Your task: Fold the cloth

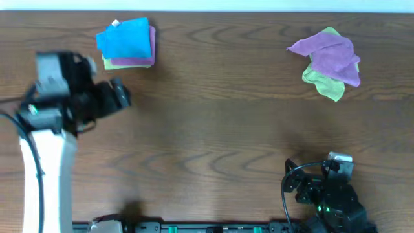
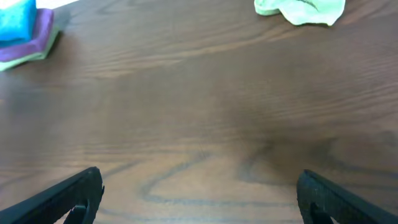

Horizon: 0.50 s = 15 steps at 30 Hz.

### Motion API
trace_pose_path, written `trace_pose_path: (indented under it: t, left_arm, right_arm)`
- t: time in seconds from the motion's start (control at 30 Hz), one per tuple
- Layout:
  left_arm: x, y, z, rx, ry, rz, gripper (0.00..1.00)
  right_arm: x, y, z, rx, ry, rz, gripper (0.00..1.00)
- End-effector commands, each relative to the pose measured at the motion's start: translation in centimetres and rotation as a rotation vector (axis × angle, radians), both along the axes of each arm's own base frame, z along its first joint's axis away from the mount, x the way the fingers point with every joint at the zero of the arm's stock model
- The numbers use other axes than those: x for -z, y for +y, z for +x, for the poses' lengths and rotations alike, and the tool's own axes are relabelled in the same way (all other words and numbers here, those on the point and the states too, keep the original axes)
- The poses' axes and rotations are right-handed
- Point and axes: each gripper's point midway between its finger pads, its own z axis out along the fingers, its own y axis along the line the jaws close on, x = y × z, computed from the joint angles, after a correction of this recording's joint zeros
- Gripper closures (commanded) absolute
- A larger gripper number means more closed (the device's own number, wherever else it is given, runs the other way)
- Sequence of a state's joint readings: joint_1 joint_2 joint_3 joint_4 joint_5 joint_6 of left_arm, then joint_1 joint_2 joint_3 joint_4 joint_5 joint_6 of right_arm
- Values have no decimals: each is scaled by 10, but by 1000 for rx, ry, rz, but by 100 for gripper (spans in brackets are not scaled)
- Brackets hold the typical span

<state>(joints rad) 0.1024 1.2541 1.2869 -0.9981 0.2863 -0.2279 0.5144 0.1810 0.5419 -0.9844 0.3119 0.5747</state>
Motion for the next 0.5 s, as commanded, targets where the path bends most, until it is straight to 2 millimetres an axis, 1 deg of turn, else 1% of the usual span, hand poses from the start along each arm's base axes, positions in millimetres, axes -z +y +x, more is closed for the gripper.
trace_pose_path:
  t: [0.0, 0.1, 0.27, 0.33, 0.47]
  left_arm:
    - [20, -11, -26, 41, -48, 8, 5]
    - [30, -13, -40, 50, -160, 25, 5]
    - [29, -12, -57, 86, -398, 100, 5]
    - [31, -10, -63, 96, -460, 134, 5]
    - [47, -9, -81, 156, -540, 220, 5]
  right_arm:
    - [-1, -4, 0, 27, -5, 8, 1]
    - [-1, -4, 0, 27, -5, 8, 1]
    - [-1, -4, 0, 27, -5, 8, 1]
    - [-1, -4, 0, 27, -5, 7, 1]
    - [-1, -4, 0, 27, -5, 7, 1]
